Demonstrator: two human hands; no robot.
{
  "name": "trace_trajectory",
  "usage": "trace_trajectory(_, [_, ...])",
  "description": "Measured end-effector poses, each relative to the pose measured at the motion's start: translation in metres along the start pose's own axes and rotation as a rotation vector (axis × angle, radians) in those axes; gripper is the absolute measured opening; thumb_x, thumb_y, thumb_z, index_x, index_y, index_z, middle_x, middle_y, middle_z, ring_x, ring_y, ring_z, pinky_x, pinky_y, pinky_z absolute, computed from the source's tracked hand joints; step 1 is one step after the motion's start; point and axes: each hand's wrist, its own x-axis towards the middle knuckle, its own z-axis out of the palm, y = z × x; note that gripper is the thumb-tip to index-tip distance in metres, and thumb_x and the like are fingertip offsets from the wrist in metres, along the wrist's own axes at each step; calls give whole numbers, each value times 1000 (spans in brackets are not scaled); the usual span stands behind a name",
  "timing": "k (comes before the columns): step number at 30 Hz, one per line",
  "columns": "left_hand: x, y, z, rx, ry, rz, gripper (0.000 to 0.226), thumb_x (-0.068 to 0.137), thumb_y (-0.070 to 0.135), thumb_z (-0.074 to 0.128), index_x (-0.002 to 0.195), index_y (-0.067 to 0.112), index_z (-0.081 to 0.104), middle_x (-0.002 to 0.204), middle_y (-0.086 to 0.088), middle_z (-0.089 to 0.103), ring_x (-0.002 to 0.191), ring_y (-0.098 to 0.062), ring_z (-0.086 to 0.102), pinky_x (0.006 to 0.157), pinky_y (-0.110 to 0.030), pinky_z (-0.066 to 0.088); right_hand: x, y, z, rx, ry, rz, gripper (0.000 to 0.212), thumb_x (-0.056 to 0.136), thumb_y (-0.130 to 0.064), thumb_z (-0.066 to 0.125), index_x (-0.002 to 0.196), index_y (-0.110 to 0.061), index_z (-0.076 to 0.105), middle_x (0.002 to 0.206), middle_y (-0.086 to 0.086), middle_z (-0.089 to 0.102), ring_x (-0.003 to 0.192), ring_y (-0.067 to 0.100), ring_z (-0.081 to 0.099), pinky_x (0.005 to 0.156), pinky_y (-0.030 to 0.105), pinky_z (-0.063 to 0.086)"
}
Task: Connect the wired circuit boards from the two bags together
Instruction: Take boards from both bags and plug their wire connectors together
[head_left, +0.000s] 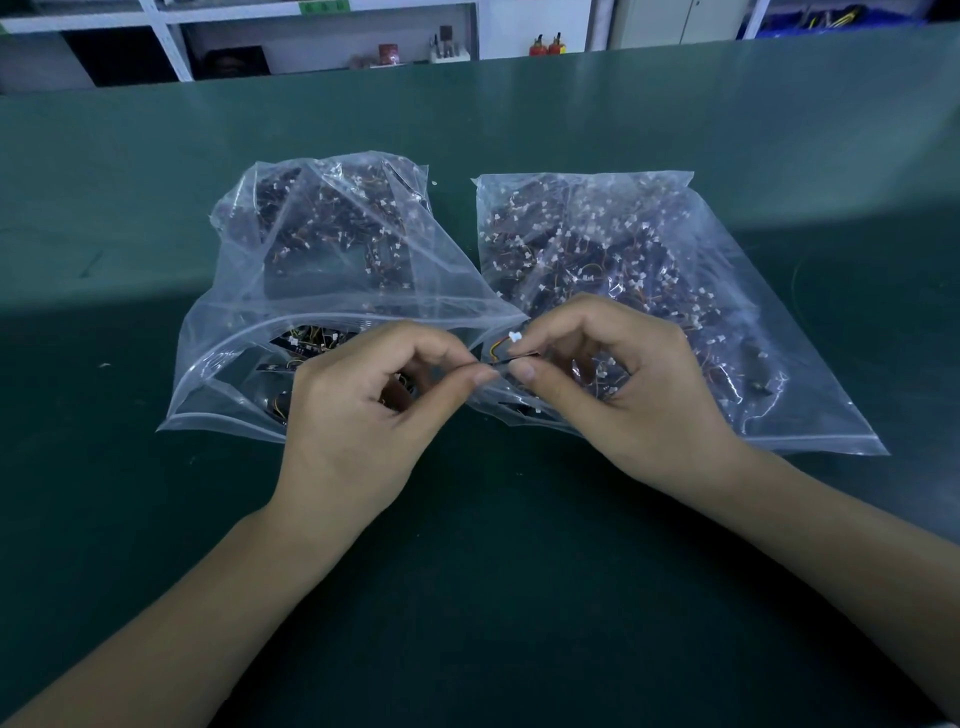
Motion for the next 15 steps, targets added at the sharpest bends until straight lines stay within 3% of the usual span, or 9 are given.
trace_trajectory(6, [-1, 2, 0, 7, -3, 26, 9, 96, 22, 80, 94, 13, 78, 88, 5, 73, 73, -19, 68, 63, -35, 52, -1, -1, 3, 0, 21, 3, 7, 97, -18, 77, 103, -18, 74, 91, -14, 70, 71, 9, 62, 71, 17, 46])
trace_trajectory(10, [1, 2, -1, 51, -60, 48, 13, 98, 23, 77, 93, 11, 75, 88, 4, 67, 80, -19, 66, 70, -32, 52, 0, 0, 3, -22, 15, -6, 10, 97, -17, 77, 102, -22, 71, 92, -20, 68, 71, 7, 61, 69, 18, 46])
trace_trajectory(15, [1, 2, -1, 58, -54, 70, 13, 99, 23, 76, 94, 11, 75, 89, 3, 68, 81, -18, 66, 70, -33, 52, 0, 2, 3, -13, 15, 11, 7, 97, -15, 78, 103, -16, 75, 92, -14, 71, 71, 9, 61, 70, 17, 46])
